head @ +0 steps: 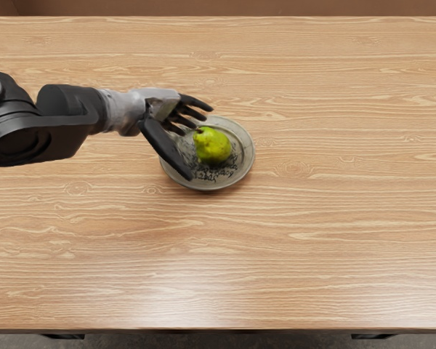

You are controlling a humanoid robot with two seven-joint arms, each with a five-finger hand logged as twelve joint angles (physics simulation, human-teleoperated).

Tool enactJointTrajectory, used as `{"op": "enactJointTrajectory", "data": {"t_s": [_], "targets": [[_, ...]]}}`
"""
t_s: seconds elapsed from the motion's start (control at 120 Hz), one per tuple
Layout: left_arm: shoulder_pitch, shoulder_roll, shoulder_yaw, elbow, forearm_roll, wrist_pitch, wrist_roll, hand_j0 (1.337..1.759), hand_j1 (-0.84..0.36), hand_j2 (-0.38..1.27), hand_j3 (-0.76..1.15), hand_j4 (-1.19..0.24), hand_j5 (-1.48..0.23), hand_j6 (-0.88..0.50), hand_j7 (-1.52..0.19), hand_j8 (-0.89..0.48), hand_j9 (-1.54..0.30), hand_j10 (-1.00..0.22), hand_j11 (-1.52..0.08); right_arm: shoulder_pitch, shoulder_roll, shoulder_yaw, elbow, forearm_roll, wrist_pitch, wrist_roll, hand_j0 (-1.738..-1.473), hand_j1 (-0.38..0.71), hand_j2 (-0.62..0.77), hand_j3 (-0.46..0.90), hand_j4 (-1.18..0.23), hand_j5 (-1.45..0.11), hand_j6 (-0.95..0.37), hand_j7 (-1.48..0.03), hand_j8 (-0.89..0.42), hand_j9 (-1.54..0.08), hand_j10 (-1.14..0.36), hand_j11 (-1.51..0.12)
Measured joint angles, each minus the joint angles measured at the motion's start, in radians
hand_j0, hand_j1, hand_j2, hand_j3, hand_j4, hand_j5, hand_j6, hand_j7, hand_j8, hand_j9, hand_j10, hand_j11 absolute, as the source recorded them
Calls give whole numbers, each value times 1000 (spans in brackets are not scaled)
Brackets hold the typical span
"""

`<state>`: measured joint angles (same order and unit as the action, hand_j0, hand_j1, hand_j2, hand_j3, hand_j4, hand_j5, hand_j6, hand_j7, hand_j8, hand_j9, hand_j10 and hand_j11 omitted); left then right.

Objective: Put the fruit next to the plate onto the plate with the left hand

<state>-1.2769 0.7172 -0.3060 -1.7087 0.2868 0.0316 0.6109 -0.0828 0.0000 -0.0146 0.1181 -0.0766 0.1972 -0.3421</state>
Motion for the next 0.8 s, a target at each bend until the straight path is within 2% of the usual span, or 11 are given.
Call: {"op": "enactJointTrajectory", "data": {"t_s": [0.1,0.217,0.375,0.508,0.725,0.8], "targets": [[113,67,-111,-11,-128,-160,0,1658,158,33,0,-161,-208,-161,-208,-161,-208,-161,-208,1,0,0,1,0,0,0,-1658,-349,0,0,0,0,0,0,0,0,0,0],[154,186,-200,-12,-309,-351,0,1658,160,32,0,-159,-206,-159,-206,-159,-206,-159,-206,1,0,1,1,0,1,0,-1658,-349,0,0,0,0,0,0,0,0,0,0],[219,282,-237,7,-548,-559,0,1658,185,28,0,-137,-178,-137,-178,-137,-178,-137,-178,2,0,0,2,0,1,0,-1658,-349,0,0,0,0,0,0,0,0,0,0],[260,339,-240,20,-687,-620,0,1658,255,16,0,-78,-103,-78,-103,-78,-103,-78,-103,3,0,1,2,0,1,0,-1658,-349,0,0,0,0,0,0,0,0,0,0],[351,389,-236,58,-764,-640,0,1658,308,6,0,-32,-44,-31,-44,-31,-44,-32,-44,6,0,1,2,0,1,0,-1658,-349,0,0,0,0,0,0,0,0,0,0],[438,428,-236,73,-801,-642,0,1658,317,5,0,-24,-34,-23,-34,-24,-34,-25,-34,6,0,1,2,0,1,0,-1658,-349,0,0,0,0,0,0,0,0,0,0]]}}
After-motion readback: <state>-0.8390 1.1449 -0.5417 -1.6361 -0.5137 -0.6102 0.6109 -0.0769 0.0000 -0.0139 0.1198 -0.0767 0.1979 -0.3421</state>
